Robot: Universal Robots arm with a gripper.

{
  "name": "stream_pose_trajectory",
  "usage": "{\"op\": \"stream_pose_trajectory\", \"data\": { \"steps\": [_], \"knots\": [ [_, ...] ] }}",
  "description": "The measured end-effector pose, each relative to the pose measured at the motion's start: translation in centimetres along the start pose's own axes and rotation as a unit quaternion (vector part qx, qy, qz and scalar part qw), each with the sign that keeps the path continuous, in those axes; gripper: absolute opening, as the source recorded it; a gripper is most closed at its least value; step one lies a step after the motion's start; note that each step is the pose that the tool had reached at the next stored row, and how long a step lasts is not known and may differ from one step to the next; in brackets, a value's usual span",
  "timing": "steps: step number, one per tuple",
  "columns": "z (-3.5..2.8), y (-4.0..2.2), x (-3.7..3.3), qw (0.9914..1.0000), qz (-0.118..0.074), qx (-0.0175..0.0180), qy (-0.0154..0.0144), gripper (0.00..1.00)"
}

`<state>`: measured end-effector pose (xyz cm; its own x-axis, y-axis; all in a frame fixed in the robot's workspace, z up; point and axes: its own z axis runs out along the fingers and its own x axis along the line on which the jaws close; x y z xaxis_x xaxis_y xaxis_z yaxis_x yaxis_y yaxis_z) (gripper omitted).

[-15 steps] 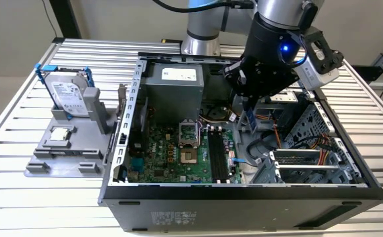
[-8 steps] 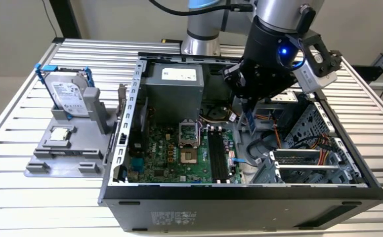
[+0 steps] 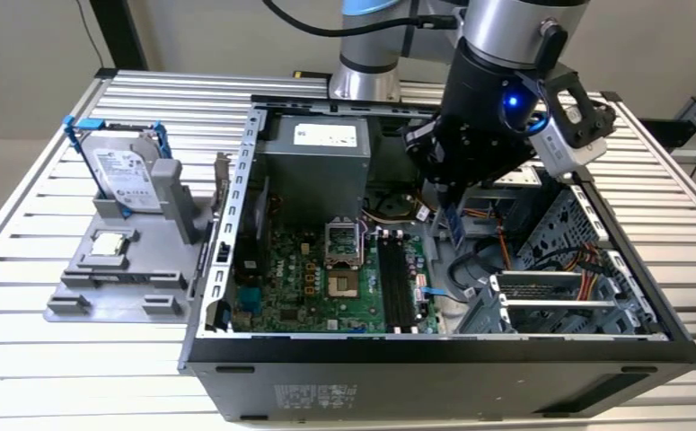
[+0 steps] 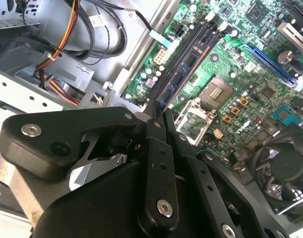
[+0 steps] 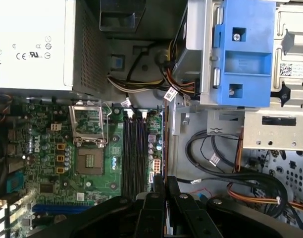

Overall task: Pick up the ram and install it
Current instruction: 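Insert the ram into the slot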

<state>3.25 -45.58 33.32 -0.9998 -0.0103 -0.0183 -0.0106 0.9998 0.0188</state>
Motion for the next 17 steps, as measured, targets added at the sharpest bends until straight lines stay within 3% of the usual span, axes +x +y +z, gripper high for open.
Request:
{"op": "stream_pose_trajectory", "data": {
  "steps": [10, 17],
  "knots": [
    [1.02, -0.02, 0.09, 0.99993, 0.012, 0.0002, -0.0002, 0.00],
    [1.32, -0.02, 0.14, 0.99983, 0.019, 0.0003, -0.0003, 0.00]
  ]
}}
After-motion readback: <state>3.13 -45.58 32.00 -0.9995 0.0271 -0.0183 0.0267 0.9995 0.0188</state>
